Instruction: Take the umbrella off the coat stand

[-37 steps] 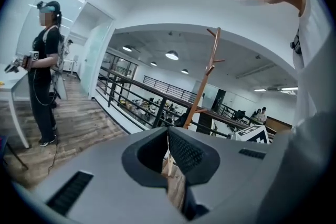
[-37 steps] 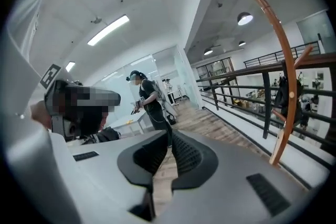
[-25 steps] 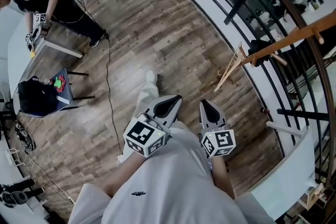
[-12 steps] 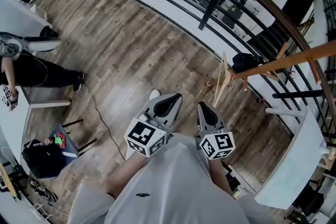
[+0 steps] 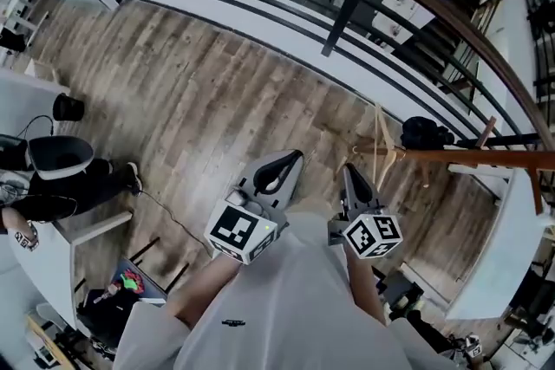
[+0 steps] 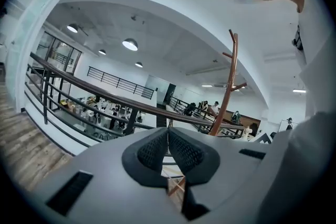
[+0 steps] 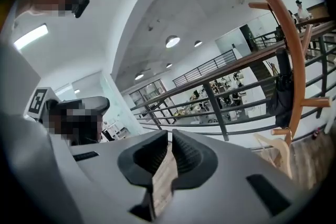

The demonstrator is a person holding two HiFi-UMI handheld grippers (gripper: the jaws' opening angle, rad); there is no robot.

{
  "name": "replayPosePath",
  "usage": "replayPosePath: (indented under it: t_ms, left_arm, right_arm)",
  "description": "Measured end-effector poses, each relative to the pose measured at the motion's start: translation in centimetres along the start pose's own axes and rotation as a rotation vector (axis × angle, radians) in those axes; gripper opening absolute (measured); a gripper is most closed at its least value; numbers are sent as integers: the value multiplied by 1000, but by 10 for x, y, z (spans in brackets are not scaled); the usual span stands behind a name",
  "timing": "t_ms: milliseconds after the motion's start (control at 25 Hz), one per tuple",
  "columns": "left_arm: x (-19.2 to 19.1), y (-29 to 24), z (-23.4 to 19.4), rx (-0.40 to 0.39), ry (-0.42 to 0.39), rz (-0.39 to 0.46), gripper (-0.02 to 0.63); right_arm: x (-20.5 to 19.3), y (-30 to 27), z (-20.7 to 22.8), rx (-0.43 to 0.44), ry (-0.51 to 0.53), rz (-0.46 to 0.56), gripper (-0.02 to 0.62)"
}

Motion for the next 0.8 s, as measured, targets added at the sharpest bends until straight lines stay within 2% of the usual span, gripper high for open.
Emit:
replayPosePath:
  t_ms: [120, 280, 440, 640, 800]
  left_arm:
    - [2, -19, -28, -53, -6, -28, 23]
    - [-11, -26, -37, -127, -15, -89, 23]
    - [-5, -72, -40, -201, -64, -138, 21]
    - [6, -109, -49, -304, -55, -131, 21]
    - [9, -120, -51, -414, -16, -113, 21]
  right_arm:
    - [-1, -15, 5, -63, -21, 38, 51]
    - [1, -9, 2, -101, -83, 102, 51]
    - [26, -30, 14, -160, -47, 156, 51]
    - [45, -49, 22, -267, -19, 226, 51]
    - [46, -55, 10, -267, 19, 249, 51]
Point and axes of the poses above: the fingertips, and each gripper's own axes: y backward along the fingers, z to its right, x out of its top, the point moved 6 cm from there along y, backward along the fingers, and after that the axes turned 13 degrees about z, right-handed, at the moved point
